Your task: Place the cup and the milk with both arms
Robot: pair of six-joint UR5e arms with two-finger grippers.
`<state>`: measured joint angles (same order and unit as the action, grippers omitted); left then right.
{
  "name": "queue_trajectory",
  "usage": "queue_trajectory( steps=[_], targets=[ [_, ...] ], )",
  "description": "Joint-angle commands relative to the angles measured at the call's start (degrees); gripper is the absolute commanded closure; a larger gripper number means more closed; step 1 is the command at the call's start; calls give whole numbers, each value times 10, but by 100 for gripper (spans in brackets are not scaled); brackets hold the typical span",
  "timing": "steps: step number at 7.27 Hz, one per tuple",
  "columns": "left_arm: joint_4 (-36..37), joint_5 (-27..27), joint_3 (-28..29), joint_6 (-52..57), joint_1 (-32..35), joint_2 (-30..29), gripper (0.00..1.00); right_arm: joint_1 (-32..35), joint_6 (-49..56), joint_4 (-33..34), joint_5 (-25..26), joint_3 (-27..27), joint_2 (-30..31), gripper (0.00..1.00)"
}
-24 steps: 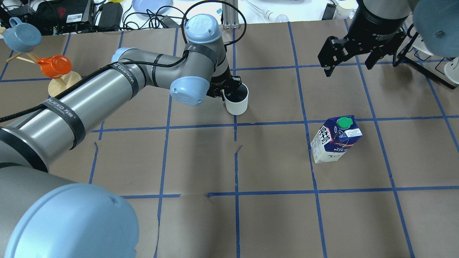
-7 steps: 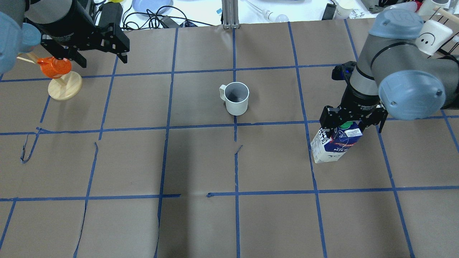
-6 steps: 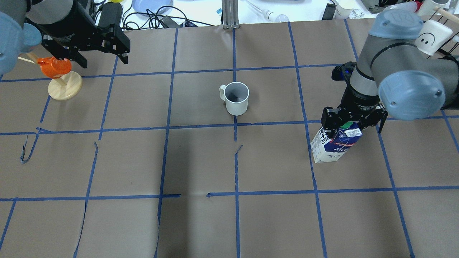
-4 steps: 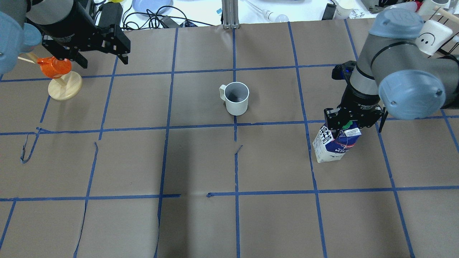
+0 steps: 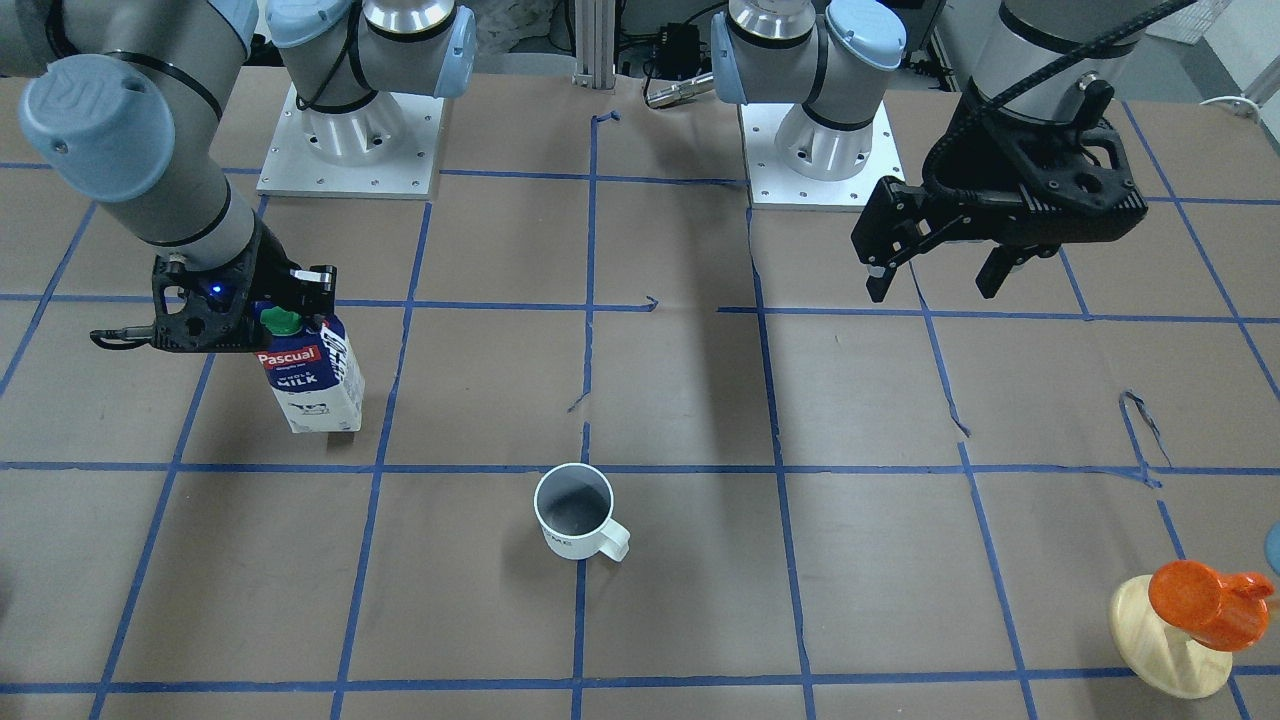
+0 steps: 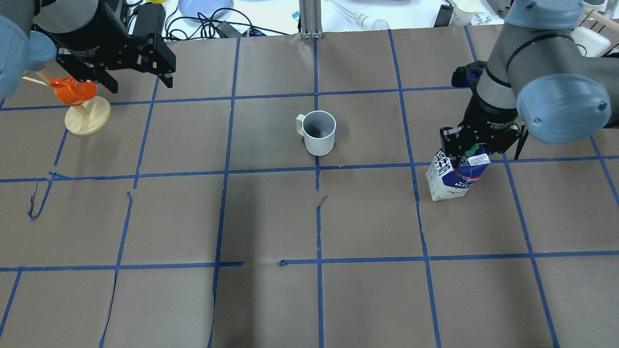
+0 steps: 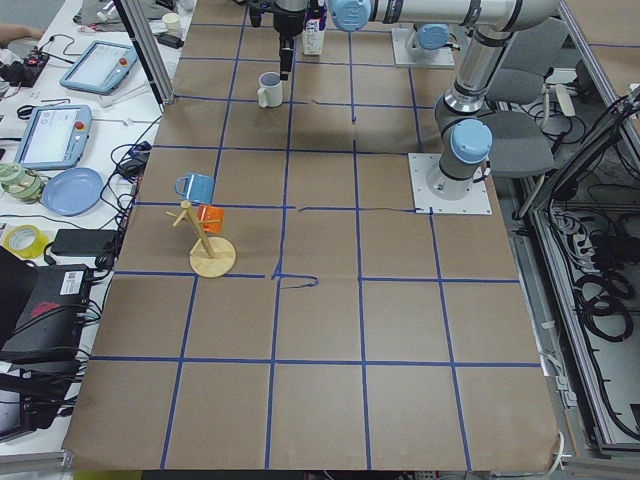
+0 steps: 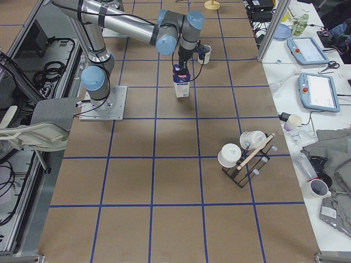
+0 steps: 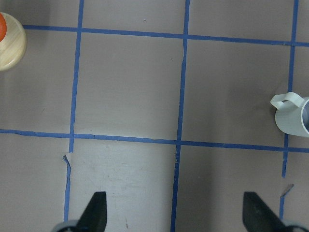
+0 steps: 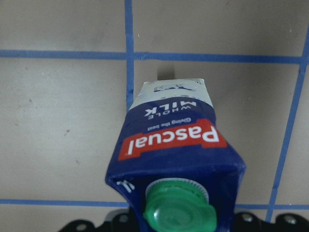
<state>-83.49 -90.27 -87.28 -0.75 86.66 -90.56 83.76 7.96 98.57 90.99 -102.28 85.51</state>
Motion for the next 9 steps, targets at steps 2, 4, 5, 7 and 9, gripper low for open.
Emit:
queue_trajectory(
  steps=[2, 4, 5, 7, 9],
  targets=[
    [-4, 0, 1, 1, 0, -1, 0, 20, -30, -2, -37, 130, -93, 53],
    [-4, 1, 2, 1, 0, -1, 0, 69, -100, 0, -37, 199, -158, 53],
    [-4, 0, 1, 1, 0, -1, 0, 94, -145, 2, -41, 211, -176, 53],
    [-4, 1, 1, 1, 0, -1, 0, 151, -235, 9, -48, 213, -183, 53],
    [-4, 1, 0, 1, 0, -1, 0, 160, -261, 28, -69, 213, -191, 53]
  ],
)
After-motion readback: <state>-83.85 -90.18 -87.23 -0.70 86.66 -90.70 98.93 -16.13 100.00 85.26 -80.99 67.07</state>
